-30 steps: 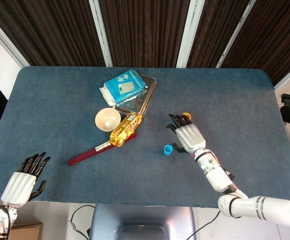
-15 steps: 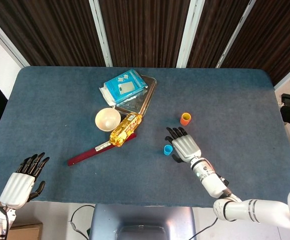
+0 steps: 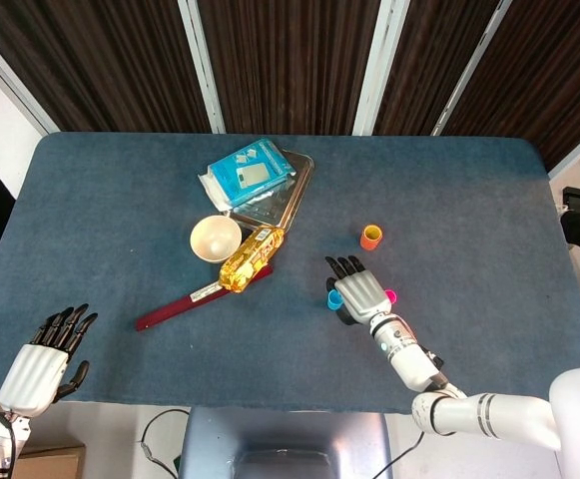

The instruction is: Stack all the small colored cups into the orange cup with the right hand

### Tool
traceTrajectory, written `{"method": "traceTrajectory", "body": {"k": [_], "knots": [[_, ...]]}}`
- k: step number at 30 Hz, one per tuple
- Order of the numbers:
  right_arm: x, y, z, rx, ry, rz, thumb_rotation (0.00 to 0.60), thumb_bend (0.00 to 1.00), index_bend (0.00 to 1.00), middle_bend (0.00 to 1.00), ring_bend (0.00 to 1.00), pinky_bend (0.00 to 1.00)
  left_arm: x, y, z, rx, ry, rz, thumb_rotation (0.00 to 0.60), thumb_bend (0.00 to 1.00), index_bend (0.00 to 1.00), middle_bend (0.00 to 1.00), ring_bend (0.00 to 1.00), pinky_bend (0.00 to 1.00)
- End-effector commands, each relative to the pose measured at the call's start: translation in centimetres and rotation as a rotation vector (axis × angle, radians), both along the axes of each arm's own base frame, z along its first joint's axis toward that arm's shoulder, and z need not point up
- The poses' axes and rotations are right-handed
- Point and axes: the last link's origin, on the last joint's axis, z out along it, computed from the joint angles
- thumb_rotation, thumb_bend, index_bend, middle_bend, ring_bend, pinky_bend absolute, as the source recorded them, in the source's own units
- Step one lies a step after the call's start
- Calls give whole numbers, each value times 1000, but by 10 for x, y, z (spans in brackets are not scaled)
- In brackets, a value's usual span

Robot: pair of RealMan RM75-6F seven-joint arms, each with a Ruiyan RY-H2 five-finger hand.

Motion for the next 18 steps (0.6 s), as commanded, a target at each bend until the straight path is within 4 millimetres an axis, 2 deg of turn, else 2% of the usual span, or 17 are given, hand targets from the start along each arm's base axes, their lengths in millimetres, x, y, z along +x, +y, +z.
{"method": "traceTrajectory", "body": {"k": [1, 13, 18], "knots": [[1, -1, -1, -4, -6, 1, 600, 478, 506, 0, 0, 0, 0, 0, 0, 0, 0, 1, 600, 453, 0, 0, 23, 135], [4, -1, -1, -20, -13, -1, 600, 477, 587, 0, 0, 0, 0, -1, 1, 3, -4, -1, 600, 453, 0, 0, 23, 135], [7, -8, 15, -75, -47, -11, 600, 477, 595, 1, 0, 0, 0, -1, 2, 5, -5, -1, 600, 453, 0, 0, 24, 135]]}}
